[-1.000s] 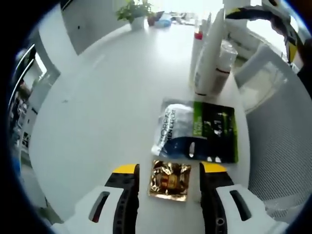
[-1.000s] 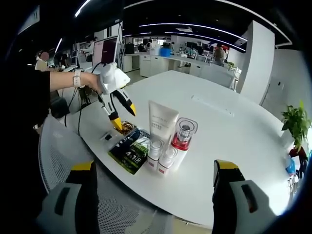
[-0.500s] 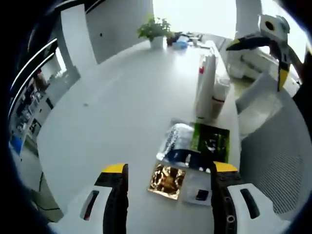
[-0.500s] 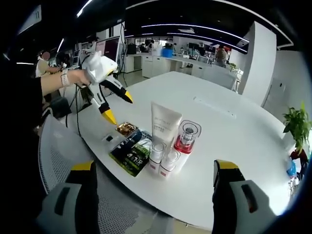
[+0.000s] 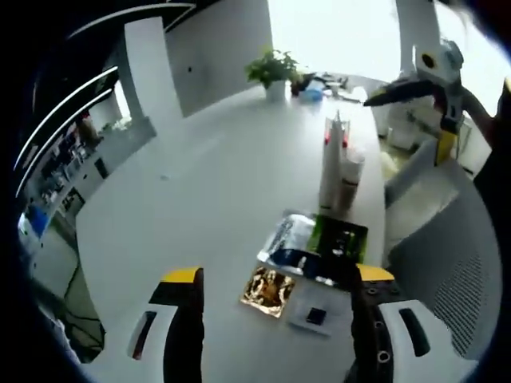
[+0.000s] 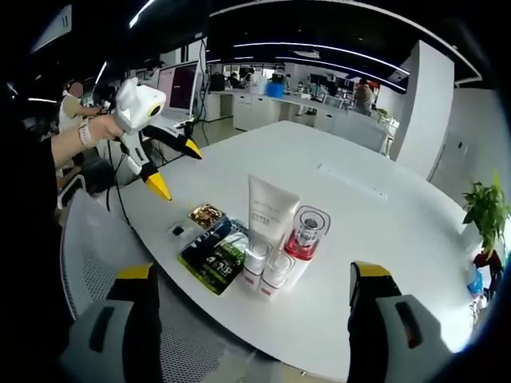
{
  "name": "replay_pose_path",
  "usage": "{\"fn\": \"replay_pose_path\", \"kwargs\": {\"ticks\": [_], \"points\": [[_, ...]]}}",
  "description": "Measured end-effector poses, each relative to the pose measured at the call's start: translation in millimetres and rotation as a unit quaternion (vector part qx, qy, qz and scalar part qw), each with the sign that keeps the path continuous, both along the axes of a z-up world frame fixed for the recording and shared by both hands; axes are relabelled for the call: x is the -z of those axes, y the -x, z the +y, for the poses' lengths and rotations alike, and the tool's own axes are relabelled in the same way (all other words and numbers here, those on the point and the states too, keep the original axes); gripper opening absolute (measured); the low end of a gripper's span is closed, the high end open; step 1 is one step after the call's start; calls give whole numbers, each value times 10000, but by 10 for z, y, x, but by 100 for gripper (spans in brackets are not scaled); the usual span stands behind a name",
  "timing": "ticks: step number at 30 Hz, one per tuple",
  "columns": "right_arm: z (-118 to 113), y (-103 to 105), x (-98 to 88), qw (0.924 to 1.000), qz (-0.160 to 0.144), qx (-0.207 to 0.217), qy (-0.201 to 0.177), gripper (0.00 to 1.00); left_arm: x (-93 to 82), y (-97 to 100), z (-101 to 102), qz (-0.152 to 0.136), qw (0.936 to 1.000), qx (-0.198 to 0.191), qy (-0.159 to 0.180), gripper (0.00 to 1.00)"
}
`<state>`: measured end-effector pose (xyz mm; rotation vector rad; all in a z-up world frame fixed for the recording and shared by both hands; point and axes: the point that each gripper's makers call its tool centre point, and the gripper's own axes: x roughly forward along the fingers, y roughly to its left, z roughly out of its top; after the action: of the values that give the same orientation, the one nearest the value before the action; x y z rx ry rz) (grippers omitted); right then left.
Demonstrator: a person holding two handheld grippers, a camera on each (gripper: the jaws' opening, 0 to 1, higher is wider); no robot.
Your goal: Arrange the skincare products in the storage area until every visible bottle or jar stands upright without overlapping.
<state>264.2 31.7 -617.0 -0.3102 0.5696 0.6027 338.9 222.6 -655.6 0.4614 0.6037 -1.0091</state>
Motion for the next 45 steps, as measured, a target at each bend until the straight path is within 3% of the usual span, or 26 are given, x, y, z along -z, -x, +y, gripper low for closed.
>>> {"fn": "replay_pose_path", "kwargs": {"ticks": [7, 11, 18, 23, 25, 27, 34, 40, 45], "points": [[5, -94, -21, 9998, -153, 122, -108, 99, -133, 75, 124, -97, 9990, -346, 279, 78], [2, -131, -34, 9993, -186, 212, -225, 99, -234, 121, 192, -88, 9956, -648, 664, 79], [9, -159, -59, 9984, -290, 371, -323, 99, -292, 188, 375, -194, 9908, -1072, 804, 88], [20, -161, -74, 9977, -322, 466, -383, 99, -258, 276, 439, -216, 9903, -1182, 698, 93], [18, -156, -78, 9973, -333, 520, -405, 98, -270, 317, 438, -186, 9882, -1269, 840, 94], [19, -138, -72, 9971, -320, 550, -414, 98, -288, 340, 432, -163, 9850, -1393, 1004, 95], [1, -64, -46, 9961, -282, 699, -458, 98, -289, 437, 483, -171, 9814, -1590, 1063, 97], [16, -26, -22, 9957, -245, 770, -450, 98, -299, 533, 522, -265, 9831, -1577, 893, 97], [53, -30, -29, 9957, -233, 766, -458, 98, -375, 576, 576, -318, 9781, -1756, 1073, 97]]}}
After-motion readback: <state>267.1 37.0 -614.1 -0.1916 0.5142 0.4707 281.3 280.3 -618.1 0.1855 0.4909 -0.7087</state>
